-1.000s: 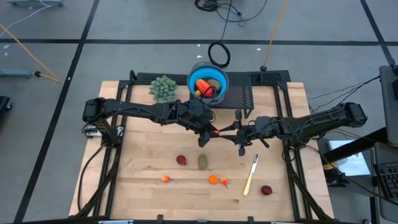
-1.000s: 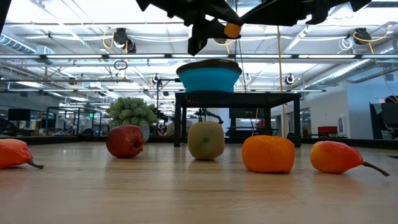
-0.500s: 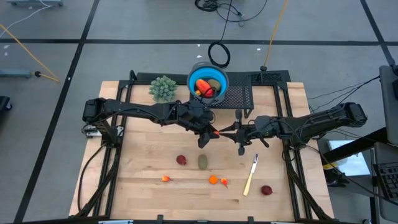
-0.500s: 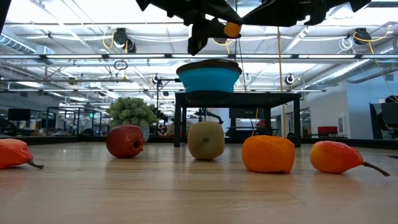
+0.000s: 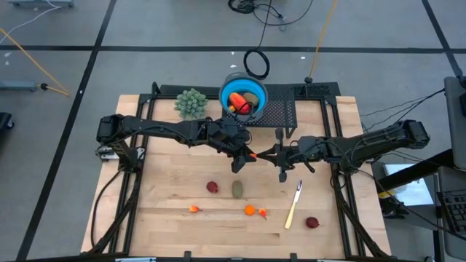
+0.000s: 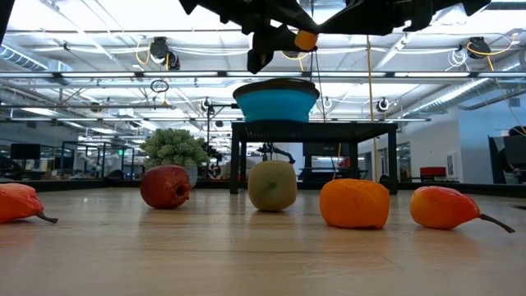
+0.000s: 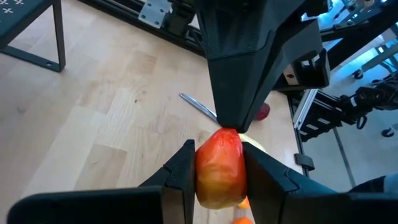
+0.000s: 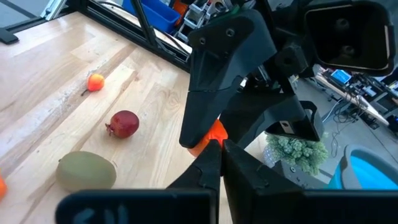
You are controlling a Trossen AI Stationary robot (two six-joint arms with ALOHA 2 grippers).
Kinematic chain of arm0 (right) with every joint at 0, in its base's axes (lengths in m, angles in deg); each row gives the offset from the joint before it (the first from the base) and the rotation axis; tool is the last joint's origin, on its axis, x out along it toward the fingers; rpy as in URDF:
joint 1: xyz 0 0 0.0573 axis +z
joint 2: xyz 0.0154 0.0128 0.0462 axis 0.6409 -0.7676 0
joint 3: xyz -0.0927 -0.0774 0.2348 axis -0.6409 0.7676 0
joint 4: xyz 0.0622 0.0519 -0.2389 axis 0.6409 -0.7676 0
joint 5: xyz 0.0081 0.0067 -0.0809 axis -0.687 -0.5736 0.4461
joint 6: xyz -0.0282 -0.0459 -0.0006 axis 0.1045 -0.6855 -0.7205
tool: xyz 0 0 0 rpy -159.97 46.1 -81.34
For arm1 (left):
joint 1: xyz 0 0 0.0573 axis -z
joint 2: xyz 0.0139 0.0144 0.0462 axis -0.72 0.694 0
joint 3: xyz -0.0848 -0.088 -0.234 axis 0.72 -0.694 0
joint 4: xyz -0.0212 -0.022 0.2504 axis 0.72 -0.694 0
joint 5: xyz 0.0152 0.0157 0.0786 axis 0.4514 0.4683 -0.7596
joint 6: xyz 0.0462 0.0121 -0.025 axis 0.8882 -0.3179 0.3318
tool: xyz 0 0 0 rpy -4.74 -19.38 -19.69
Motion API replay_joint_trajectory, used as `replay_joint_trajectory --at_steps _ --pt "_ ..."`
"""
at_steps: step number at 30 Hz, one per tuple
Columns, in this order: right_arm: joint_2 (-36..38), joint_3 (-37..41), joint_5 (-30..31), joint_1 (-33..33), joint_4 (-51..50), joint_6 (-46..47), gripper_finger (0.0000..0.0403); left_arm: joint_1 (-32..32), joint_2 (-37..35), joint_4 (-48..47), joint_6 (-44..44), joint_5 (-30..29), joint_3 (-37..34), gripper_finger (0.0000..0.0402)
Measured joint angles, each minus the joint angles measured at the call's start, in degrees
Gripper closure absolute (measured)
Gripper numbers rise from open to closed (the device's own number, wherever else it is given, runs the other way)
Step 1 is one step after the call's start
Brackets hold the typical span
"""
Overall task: Pick & Place Fruit
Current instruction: Put the peach into the blue strainer on the shelf
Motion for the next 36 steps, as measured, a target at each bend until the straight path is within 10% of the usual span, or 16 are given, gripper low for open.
replay_joint_trajectory --at_steps 15,36 --pt "0.02 -0.02 -0.1 0.0 -1.28 2.08 0.0402 0.0 0.0 0.1 -0.42 0.83 0.0 0.0289" --pt "0.02 0.0 1.13 -0.02 -4.05 2.08 0.0403 -4.35 -0.36 -2.71 -1.64 7.05 0.0 0.011"
